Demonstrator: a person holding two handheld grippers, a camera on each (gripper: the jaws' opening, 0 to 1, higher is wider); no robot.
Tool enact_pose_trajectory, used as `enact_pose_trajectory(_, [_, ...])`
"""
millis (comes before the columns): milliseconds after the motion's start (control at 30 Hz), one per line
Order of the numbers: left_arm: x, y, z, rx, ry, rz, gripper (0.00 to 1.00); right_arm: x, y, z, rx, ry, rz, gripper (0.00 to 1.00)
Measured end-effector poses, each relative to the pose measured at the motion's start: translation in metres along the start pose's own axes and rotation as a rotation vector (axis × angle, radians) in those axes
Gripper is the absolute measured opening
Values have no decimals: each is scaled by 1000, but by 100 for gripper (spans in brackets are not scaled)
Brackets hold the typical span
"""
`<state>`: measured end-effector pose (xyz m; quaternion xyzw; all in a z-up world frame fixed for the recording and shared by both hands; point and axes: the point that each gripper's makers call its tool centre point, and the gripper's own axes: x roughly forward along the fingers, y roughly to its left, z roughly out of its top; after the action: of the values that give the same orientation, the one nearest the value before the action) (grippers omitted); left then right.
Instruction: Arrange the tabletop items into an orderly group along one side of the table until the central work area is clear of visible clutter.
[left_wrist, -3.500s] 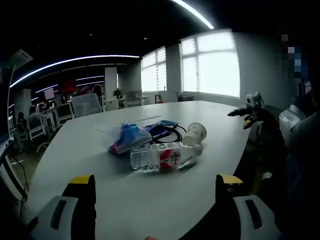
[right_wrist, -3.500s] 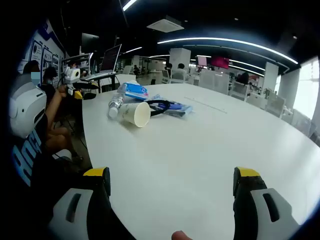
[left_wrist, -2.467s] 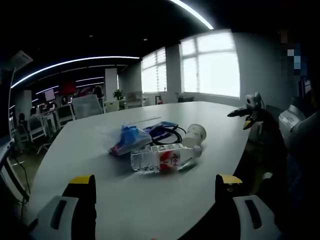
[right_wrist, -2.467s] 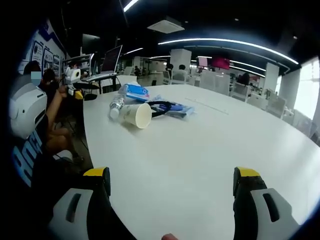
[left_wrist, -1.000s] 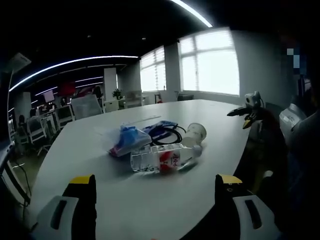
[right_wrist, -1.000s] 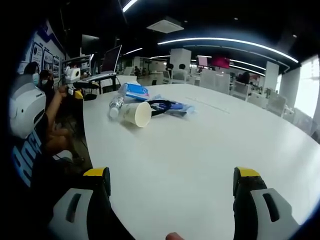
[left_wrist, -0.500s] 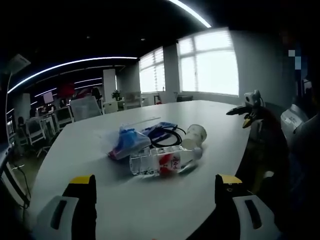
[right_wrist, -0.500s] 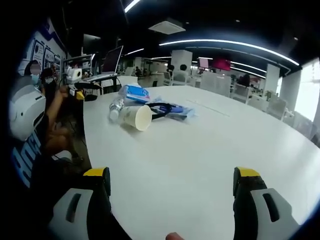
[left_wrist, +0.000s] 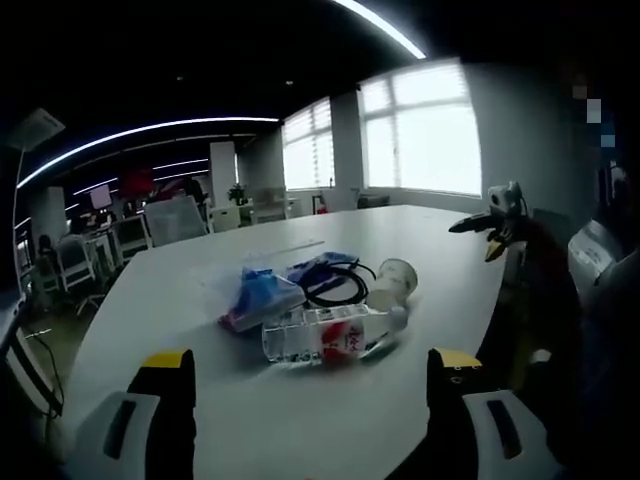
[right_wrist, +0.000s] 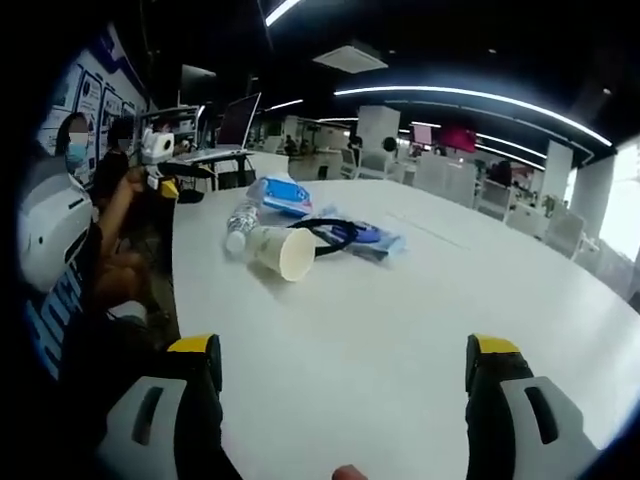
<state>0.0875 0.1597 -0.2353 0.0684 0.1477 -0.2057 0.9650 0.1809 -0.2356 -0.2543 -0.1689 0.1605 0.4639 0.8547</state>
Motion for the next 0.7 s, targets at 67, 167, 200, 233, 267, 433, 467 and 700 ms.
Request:
enact_pose_trajectory(67, [2,-1,1,0,-1,2,96,6,1,5,-13,-1,13,99])
enact_pose_trajectory(167, [3,0,0,3,2,9,96,16,4,11,-27,-1,33,99])
enact_pose_trajectory(200, [4,0,0,4,3,11,95,19,5,14,-33,-4,44,99])
enact_pose_trajectory(233, [3,1,-1,3,2,11,95,21,6,15,-35,-4,49,99])
enact_pose_trajectory(267, [3,1,-1,2,1,10,95,22,7,16,-37,-4,54,99])
enact_pose_trajectory(433, [2,3,-2,-1,4,22,95,32,10,24,-48,-8,72,98])
enact_pose_trajectory(467, [2,4,-3,-3,6,29,95,33,11,25,-49,-10,74,98])
enact_pose_trajectory(700, [1,9,-2,-9,4,50,95,45,16,36,-70,-16,102,98])
